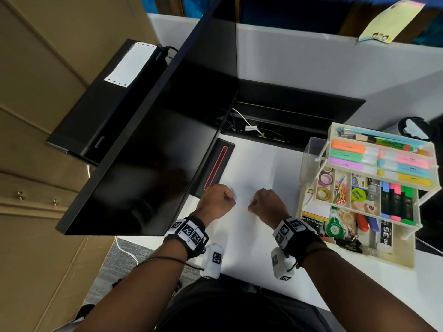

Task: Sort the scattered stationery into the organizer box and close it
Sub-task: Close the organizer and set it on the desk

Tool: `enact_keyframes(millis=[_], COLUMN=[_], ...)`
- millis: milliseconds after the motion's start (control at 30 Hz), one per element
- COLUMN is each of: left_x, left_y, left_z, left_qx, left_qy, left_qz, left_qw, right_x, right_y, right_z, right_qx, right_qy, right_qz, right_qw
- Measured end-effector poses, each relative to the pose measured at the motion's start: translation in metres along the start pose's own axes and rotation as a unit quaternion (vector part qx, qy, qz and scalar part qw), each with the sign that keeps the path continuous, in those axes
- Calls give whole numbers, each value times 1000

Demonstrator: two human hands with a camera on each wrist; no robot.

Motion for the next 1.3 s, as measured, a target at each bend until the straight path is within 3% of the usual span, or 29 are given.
enact_keyframes(millis=[200, 333, 467, 633, 833, 1033, 1167, 1300], left_x=[-8, -7, 2, 9, 8, 8, -3, -25], left_y=[43, 131, 224, 282, 286, 269, 220, 144], left_z=[-5, -12, -35, -73, -79, -44, -10, -1], left_qx=[52, 79, 56, -64, -143, -52, -41, -136], left_qy=[-12, -32, -22, -25, -13, -20, 0, -9], left_qz=[-39, -126, -226, -255, -248, -287, -247, -158], left_qw=[998, 988, 972, 964, 958, 956, 968, 978], right_x=[35, 81, 108, 112, 110, 108, 90, 80], right_y=[5, 32, 90, 121, 120, 119, 112, 108], right_z=[61, 132, 188, 201, 199, 204, 201, 193], right_qx=[-114, -145, -124, -121, -126, -147, -133, -51], right_qy=[70, 164, 262, 252, 238, 243, 229, 253], right_qz=[7, 17, -19, 0, 37, -8, 1, 30], right_qw=[991, 976, 957, 960, 962, 959, 964, 966])
Point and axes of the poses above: each hand's wrist, its own x-axis away from the middle knuckle, its own z-axis out of the back of the hand, y = z × x, the point moved 8 cm from there along -x, towards the middle knuckle, and after that the axes turned 8 degrees about -x, right-handed, at the moved point
